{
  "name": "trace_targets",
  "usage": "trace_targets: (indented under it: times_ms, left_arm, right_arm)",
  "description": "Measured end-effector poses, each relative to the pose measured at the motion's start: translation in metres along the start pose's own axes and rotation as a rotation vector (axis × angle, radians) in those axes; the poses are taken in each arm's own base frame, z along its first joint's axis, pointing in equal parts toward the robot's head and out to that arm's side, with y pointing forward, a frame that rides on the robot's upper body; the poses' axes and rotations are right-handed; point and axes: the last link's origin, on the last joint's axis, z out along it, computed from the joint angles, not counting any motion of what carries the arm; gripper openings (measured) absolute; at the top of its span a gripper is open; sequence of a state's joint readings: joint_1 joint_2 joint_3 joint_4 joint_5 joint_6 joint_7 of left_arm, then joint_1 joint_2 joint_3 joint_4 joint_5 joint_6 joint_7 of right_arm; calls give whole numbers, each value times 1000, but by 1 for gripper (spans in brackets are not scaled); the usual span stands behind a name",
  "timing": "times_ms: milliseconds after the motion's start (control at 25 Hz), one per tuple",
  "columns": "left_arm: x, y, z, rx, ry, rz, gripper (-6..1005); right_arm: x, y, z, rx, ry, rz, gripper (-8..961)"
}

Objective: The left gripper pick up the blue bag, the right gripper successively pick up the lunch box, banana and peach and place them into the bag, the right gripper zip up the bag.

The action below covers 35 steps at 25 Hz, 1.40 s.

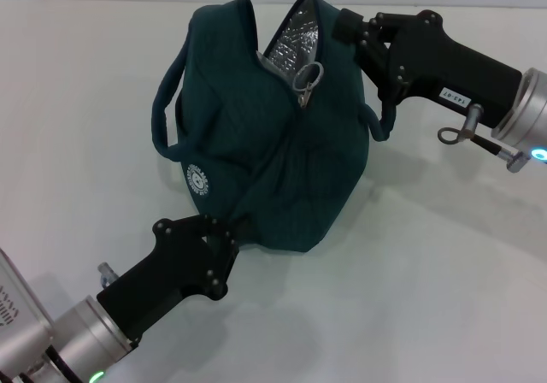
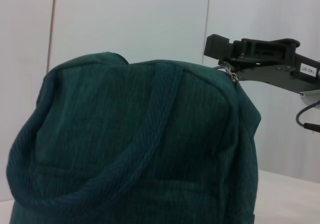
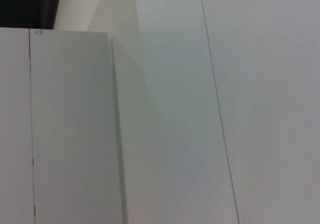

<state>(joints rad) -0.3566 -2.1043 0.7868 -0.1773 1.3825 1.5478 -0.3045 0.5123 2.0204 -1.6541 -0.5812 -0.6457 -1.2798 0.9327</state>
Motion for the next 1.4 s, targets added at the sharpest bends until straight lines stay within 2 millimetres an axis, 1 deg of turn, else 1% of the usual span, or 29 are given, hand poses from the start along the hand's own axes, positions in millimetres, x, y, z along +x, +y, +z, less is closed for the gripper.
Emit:
trace_targets:
  times_ms: [240, 360, 520, 680, 800, 920, 1080, 1280, 1400]
  left_arm:
    - [0, 0, 0, -2, -1, 3, 41]
    - [0, -1, 0, 0, -2, 3, 41]
    - [0, -1, 0, 2, -3, 3, 41]
    - [0, -1, 1, 2, -3, 3, 41]
    - [0, -1, 1, 2, -3, 3, 41]
    - [0, -1, 1, 2, -3, 3, 41]
    - [0, -1, 1, -1, -3, 5, 41]
    - [0, 0, 2, -3, 0, 5, 41]
    - [1, 0, 2, -5, 2, 5, 41]
  right_arm:
    - [0, 0, 0, -2, 0, 0, 9]
    - [-2, -3, -3, 12, -9, -3, 15]
    - [-13, -10, -10, 29, -59, 1, 24]
    - [-25, -17, -17, 26, -96, 69, 33]
    - [-35, -22, -20, -11, -81, 130, 40]
    - [-49, -32, -19, -69, -24, 224, 46]
    - [-74, -51, -14, -135, 119, 356, 55]
    - [-98, -70, -5, -150, 337, 485, 182]
    - [-113, -77, 4, -143, 489, 560, 300]
